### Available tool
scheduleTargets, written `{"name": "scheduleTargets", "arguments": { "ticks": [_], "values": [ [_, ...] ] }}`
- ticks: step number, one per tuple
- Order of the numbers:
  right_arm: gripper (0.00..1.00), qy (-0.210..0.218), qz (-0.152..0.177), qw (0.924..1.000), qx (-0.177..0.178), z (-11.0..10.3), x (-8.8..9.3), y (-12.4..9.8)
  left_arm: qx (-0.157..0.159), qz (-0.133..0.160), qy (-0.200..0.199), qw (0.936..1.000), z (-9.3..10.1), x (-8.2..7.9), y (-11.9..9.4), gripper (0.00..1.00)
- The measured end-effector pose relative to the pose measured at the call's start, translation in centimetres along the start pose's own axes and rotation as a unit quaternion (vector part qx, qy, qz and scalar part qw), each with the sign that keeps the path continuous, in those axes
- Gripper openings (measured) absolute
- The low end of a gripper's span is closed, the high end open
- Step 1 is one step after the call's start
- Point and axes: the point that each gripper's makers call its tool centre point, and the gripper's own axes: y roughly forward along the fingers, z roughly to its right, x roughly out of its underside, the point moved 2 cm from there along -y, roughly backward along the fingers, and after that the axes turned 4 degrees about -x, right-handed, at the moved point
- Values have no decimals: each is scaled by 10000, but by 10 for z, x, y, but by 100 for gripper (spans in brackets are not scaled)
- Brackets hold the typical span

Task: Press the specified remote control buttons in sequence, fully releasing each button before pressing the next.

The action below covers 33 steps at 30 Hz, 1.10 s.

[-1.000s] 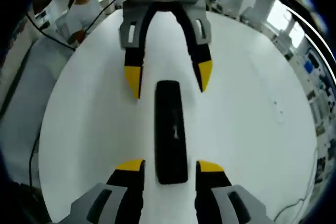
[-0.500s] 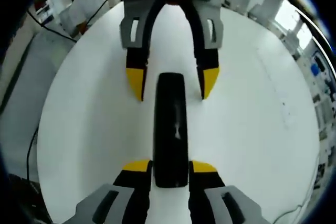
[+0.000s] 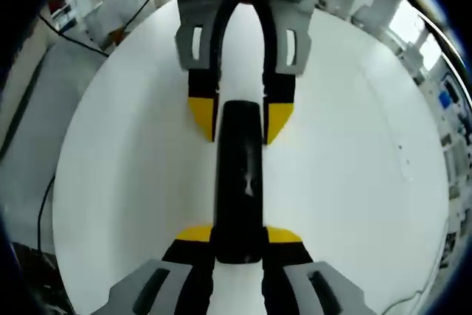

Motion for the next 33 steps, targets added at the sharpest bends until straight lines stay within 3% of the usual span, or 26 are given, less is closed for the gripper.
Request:
{"name": "scheduleTargets", "arguments": {
  "ticks": [6,20,33],
  "values": [
    [22,32,11,10000,-6,0,1,0,-33,-26,4,10000,2,-2,0,24],
    [21,-14,-6,10000,77,-2,1,-3,-58,-81,-28,9999,-3,0,0,24],
    [21,-67,48,9998,199,-17,-9,-22,-120,-56,-8,9999,12,-14,-18,24]
  ]
}}
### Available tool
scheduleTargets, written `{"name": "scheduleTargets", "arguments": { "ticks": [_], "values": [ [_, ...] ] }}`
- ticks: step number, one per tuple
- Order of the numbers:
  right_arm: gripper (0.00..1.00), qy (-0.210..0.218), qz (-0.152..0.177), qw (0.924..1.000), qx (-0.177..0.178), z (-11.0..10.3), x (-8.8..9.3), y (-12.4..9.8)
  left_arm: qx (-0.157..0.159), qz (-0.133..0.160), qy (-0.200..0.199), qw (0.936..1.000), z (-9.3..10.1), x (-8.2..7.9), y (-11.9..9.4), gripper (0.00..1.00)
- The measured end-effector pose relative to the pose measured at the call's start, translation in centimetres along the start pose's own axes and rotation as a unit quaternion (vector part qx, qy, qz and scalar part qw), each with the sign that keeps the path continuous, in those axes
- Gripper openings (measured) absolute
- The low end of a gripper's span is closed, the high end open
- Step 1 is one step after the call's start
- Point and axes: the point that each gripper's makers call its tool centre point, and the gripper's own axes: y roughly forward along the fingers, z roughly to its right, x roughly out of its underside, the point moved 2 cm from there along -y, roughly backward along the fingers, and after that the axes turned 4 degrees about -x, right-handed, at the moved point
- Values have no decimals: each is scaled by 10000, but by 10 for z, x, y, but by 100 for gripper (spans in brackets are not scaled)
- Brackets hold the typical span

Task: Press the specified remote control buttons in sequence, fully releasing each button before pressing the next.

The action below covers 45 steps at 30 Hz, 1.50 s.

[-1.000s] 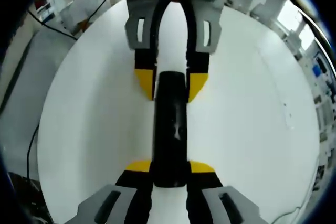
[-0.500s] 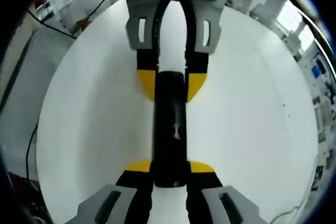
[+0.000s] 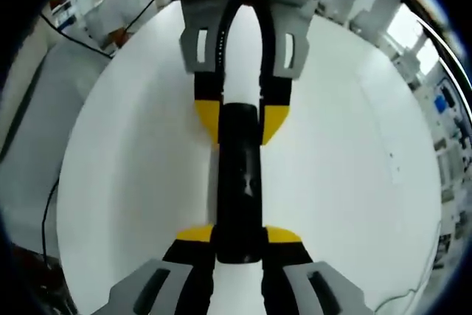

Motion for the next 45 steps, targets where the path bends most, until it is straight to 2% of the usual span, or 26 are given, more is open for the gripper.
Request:
{"name": "scheduleTargets", "arguments": {
  "ticks": [3,11,17,20,26,38,45],
  "values": [
    [21,-30,-8,10000,34,-3,2,-2,-24,0,38,10000,1,-1,-2,24],
    [21,-54,42,9999,85,-21,-2,-14,-47,15,66,10000,22,-10,-13,24],
    [21,-58,78,9998,196,-32,-7,-23,-112,32,147,9998,29,-14,-22,24],
    [21,-49,92,9997,213,-40,-9,-26,-129,66,168,9998,43,-19,-30,24],
    [21,-76,113,9997,221,-57,-15,-30,-154,86,173,9997,46,-12,-32,24],
    [21,-140,127,9997,174,-93,-29,-32,-172,52,122,9998,79,-6,-45,24],
    [21,-146,199,9997,92,-116,-34,-26,-133,65,53,9999,105,-3,-48,24]
  ]
}}
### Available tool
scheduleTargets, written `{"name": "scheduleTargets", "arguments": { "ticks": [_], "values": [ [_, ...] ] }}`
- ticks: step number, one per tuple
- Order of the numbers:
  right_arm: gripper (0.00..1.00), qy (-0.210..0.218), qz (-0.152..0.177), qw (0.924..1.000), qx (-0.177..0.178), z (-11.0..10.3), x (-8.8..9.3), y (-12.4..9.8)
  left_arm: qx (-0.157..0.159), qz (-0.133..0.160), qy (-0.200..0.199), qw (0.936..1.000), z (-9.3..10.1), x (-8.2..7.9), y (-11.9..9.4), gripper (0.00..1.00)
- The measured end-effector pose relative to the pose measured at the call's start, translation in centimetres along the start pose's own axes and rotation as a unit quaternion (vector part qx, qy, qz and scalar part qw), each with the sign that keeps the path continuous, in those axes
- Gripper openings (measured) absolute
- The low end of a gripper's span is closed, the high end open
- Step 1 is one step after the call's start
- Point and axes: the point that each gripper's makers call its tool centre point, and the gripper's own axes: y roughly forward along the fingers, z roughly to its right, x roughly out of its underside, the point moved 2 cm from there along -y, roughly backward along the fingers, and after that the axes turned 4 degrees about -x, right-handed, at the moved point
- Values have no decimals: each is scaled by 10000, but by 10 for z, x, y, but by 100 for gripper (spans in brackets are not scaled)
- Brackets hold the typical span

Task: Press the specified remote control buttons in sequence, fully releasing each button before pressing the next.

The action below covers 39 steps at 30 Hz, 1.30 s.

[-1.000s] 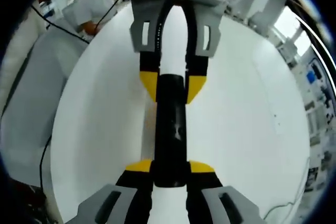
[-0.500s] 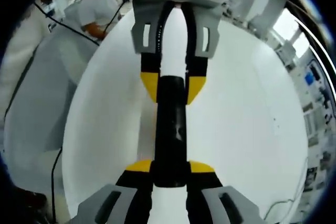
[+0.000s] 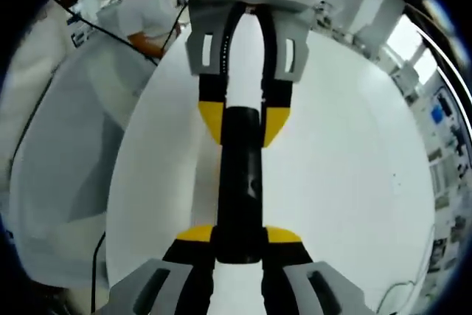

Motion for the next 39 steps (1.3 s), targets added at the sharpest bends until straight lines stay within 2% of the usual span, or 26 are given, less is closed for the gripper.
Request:
{"name": "scheduleTargets", "arguments": {
  "ticks": [12,23,39],
  "values": [
    [21,29,45,9999,-115,-28,1,11,69,24,-90,9999,29,8,6,24],
    [21,48,103,9997,-223,-41,7,26,144,-8,-176,9997,46,15,19,24],
    [21,145,203,9992,-296,-53,16,46,186,68,-304,9993,57,29,37,24]
  ]
}}
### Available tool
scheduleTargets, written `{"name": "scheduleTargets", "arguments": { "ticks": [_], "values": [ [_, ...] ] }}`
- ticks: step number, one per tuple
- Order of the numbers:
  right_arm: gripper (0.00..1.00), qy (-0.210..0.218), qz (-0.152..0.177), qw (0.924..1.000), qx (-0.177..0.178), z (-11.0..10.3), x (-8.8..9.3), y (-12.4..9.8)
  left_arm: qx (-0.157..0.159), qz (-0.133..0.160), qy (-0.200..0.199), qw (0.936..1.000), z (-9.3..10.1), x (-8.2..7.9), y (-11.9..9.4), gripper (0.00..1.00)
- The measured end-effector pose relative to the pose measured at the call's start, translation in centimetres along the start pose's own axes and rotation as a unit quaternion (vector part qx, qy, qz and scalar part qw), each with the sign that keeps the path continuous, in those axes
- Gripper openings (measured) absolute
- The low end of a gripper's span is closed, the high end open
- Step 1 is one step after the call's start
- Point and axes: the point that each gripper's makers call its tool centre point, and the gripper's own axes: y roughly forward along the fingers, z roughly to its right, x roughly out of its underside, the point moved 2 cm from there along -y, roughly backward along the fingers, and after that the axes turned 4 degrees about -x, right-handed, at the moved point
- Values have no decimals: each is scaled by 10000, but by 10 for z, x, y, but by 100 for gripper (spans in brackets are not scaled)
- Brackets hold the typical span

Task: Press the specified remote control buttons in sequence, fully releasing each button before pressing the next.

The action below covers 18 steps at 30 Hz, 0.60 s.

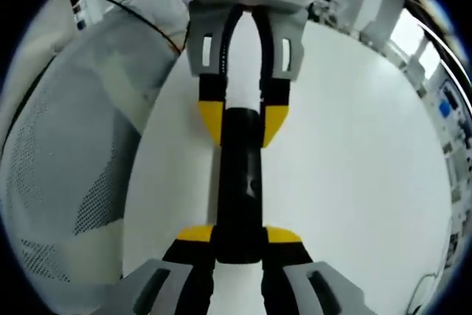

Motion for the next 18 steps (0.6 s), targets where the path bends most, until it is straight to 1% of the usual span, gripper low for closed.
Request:
{"name": "scheduleTargets", "arguments": {
  "ticks": [7,12,14,18],
  "values": [
    [21,-15,-12,10000,-79,-4,1,3,14,83,-84,9999,6,4,3,24],
    [21,5,5,10000,-97,-5,3,6,7,133,-103,9999,6,5,4,24],
    [21,12,-16,9999,-121,-7,5,8,27,214,-133,9997,8,5,5,24],
    [21,2,-16,9999,-134,-9,6,9,16,305,-55,9995,13,4,5,24]
  ]
}}
